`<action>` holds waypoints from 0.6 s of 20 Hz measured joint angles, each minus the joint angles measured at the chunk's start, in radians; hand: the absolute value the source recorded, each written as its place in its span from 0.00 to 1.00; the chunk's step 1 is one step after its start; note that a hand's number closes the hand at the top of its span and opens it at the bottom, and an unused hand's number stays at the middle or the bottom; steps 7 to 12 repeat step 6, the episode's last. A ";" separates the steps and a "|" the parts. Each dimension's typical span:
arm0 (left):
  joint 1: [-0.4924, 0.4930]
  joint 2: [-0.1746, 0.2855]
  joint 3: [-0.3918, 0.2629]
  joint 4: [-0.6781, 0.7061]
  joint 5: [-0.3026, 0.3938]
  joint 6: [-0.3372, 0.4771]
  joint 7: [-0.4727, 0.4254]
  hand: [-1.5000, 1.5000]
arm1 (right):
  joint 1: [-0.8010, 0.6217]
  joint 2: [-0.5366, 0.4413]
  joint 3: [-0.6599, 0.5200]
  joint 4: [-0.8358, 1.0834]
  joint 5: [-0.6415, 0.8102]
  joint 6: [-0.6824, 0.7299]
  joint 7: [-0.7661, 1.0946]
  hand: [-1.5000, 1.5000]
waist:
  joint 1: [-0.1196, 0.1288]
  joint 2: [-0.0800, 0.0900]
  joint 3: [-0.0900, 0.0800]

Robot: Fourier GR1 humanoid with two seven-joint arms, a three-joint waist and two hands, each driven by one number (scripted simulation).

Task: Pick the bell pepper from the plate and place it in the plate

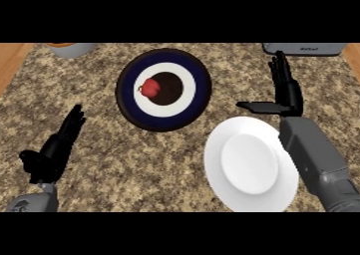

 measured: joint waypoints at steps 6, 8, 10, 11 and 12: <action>-0.009 -0.018 -0.011 -0.005 -0.016 0.016 0.007 0.50 | -0.007 -0.024 -0.010 0.124 0.039 0.038 -0.113 0.00 | 0.008 0.003 0.001; -0.009 -0.018 -0.011 -0.005 -0.016 0.016 0.007 0.50 | -0.007 -0.024 -0.010 0.124 0.039 0.038 -0.113 0.00 | 0.008 0.003 0.001; -0.009 -0.018 -0.011 -0.005 -0.016 0.016 0.007 0.50 | -0.007 -0.024 -0.010 0.124 0.039 0.038 -0.113 0.00 | 0.008 0.003 0.001; -0.009 -0.018 -0.011 -0.005 -0.016 0.016 0.007 0.50 | -0.007 -0.024 -0.010 0.124 0.039 0.038 -0.113 0.00 | 0.008 0.003 0.001; -0.009 -0.018 -0.011 -0.005 -0.016 0.016 0.007 0.50 | -0.007 -0.024 -0.010 0.124 0.039 0.038 -0.113 0.00 | 0.008 0.003 0.001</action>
